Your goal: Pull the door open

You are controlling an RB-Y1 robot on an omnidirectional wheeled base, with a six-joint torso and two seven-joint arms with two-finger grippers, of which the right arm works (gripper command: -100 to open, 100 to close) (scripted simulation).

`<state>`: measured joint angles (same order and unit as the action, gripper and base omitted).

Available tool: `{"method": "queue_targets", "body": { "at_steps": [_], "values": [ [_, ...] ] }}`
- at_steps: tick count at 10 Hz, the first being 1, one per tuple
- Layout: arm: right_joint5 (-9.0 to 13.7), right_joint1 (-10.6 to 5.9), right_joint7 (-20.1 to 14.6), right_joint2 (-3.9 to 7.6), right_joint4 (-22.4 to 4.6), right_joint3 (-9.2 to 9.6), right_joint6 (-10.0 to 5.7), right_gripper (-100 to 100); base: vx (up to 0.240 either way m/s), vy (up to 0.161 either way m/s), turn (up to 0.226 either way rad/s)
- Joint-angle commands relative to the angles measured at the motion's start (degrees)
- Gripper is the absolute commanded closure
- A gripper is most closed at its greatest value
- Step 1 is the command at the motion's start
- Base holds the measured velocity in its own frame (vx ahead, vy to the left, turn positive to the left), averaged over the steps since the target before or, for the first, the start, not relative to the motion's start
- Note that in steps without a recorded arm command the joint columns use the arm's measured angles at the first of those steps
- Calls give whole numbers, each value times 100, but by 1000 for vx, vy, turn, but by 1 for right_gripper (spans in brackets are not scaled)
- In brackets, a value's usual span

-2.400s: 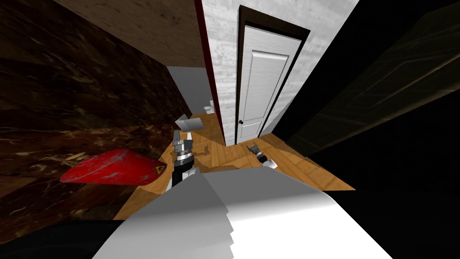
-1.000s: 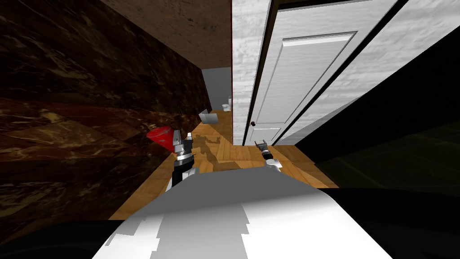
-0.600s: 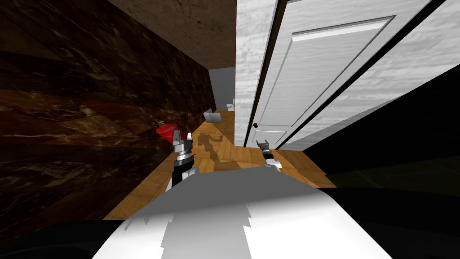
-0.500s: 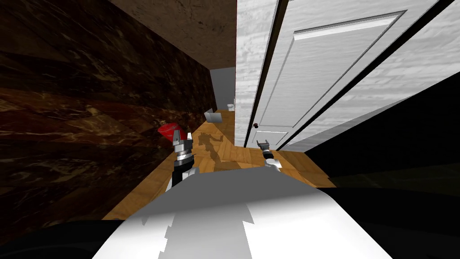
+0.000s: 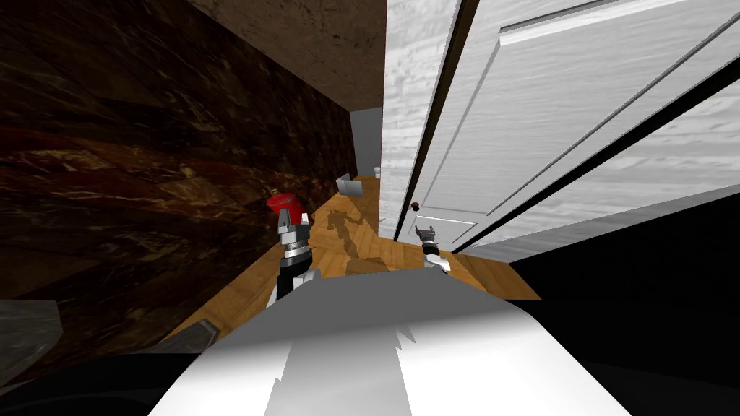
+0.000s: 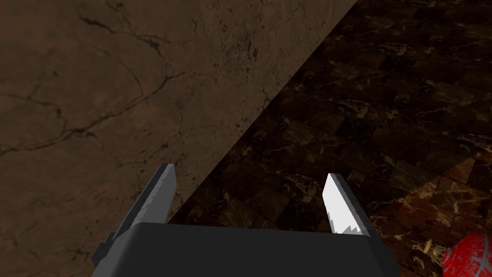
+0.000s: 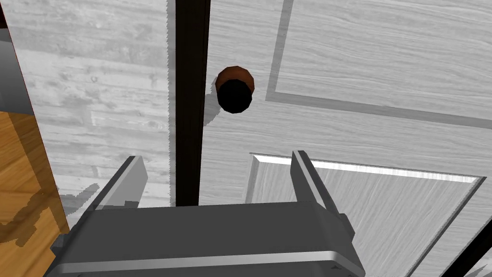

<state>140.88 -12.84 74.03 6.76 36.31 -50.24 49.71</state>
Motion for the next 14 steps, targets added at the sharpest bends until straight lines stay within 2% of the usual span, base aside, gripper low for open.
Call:
{"method": "queue_targets", "body": {
  "at_steps": [1,8,14],
  "values": [
    [165,-64,154,-73,-54,-137,-84,-100,104,-239,234],
    [570,-226,516,-385,-207,-477,-274,-100,119,-170,132],
    [727,-289,657,-607,-266,-609,-348,-100,150,-112,49]
  ]
}}
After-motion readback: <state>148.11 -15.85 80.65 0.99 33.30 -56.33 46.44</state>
